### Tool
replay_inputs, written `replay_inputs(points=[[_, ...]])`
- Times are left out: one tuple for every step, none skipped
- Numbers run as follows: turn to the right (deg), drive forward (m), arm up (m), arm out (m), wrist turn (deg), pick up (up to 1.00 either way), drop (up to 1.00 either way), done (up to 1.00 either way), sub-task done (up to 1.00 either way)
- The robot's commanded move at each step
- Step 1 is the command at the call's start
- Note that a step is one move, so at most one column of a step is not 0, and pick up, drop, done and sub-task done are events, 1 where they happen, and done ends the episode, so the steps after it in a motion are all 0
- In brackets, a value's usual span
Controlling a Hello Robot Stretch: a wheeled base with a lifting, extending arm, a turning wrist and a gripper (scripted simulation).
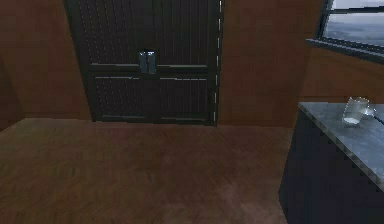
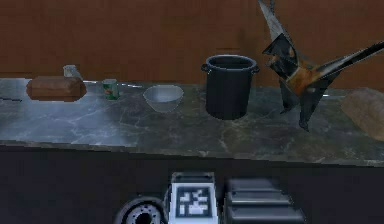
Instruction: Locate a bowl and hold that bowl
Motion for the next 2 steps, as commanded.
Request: replay_inputs(points=[[0.0, 0.00, 0.00, 0.50, 0.0, 0.00, 0.00, 0.00, 0.00], [0.0, 0.00, 0.00, 0.00, 45.0, 0.00, 0.00, 0.00, 0.00]])
